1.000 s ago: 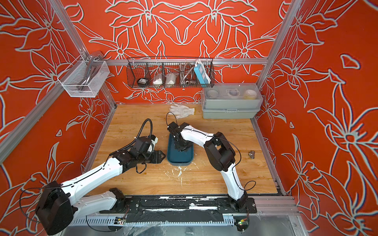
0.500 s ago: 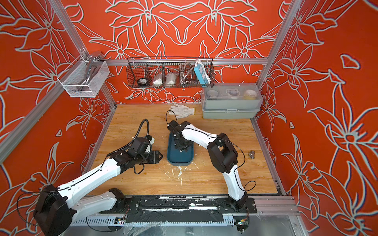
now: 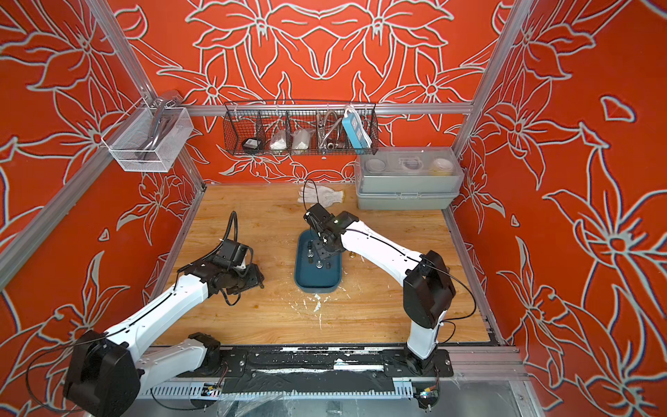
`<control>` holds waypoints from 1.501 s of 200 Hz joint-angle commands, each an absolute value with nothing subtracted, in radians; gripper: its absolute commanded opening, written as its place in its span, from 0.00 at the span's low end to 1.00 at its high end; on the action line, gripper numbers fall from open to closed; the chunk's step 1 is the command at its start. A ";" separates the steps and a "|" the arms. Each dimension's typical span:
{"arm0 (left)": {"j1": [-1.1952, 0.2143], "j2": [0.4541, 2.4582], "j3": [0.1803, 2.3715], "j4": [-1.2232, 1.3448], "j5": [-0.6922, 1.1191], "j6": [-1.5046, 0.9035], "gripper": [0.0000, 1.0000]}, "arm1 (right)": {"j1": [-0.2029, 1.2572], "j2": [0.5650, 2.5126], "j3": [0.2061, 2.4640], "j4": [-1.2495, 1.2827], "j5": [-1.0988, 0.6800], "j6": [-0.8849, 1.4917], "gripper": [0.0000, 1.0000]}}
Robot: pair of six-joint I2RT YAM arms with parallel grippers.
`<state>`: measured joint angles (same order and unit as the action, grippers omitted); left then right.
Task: Put the chess pieces into the storage box
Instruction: Pick up the chess piece at the center of the board.
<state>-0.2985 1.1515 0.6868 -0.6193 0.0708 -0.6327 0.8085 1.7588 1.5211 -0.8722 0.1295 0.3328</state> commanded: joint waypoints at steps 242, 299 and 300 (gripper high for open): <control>-0.393 1.474 0.703 -0.516 -0.176 -0.648 0.32 | 0.816 1.769 1.347 -0.655 -0.059 0.255 0.44; -0.393 1.422 0.679 -0.535 -0.140 -0.643 0.16 | 0.815 1.763 1.331 -0.642 -0.050 0.250 0.44; -0.393 1.420 0.679 -0.538 -0.139 -0.643 0.16 | 0.816 1.764 1.330 -0.641 -0.050 0.251 0.44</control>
